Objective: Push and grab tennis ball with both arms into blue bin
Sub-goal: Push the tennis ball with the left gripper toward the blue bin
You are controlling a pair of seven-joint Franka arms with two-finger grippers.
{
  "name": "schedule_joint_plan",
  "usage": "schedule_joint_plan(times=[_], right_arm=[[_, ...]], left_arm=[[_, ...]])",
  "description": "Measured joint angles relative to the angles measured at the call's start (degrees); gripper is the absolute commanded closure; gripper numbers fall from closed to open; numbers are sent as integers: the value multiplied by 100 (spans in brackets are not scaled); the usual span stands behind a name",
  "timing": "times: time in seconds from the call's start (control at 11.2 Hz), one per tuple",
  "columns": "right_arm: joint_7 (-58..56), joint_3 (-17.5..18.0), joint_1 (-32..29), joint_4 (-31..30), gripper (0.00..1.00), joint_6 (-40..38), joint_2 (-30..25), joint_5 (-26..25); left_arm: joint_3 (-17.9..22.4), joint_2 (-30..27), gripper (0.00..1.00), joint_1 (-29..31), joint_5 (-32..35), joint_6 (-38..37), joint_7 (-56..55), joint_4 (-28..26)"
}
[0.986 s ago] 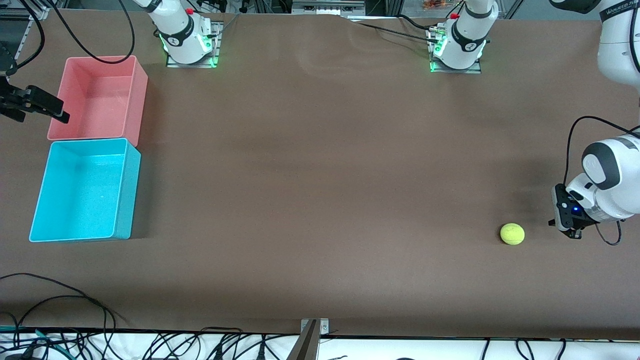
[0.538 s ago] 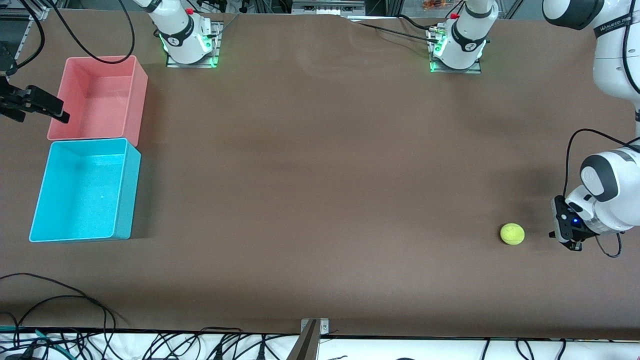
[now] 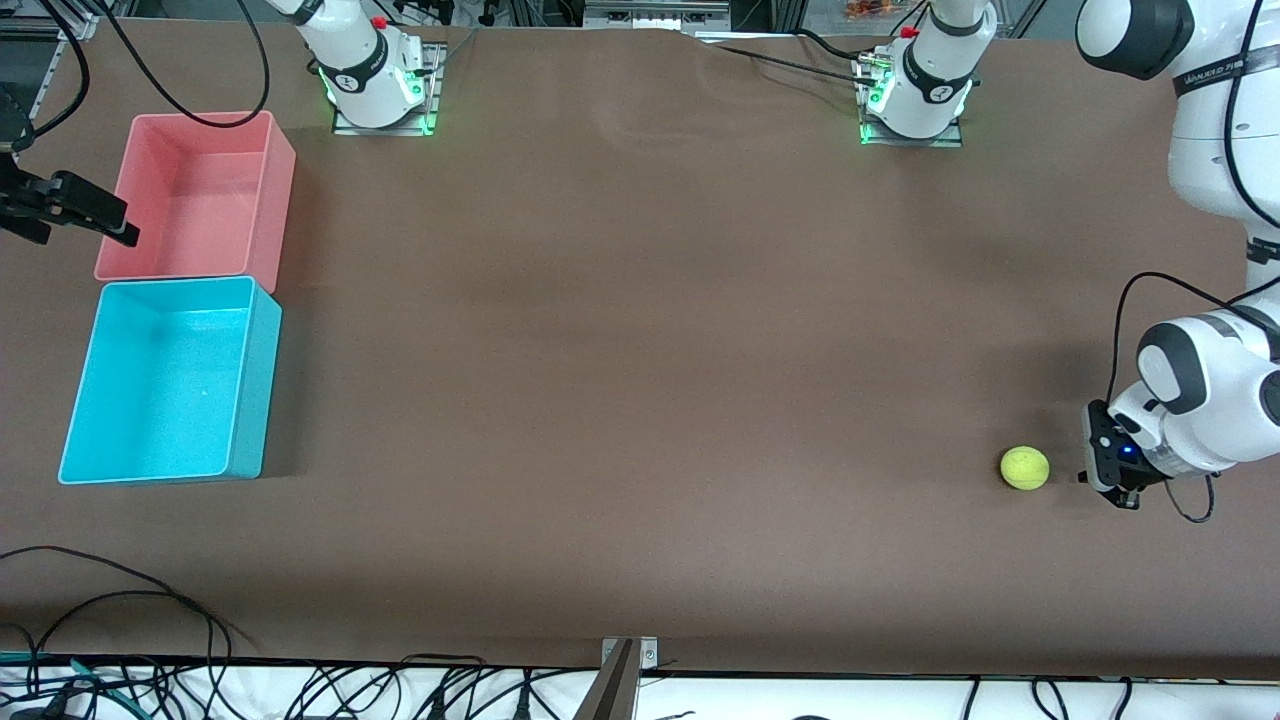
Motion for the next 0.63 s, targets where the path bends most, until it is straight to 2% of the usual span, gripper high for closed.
schedule_joint_plan(times=[0.63], right_arm=[[0,3,1,0,0,0,0,0]], left_arm=[[17,91,100,-51,111,53,-419,-11]])
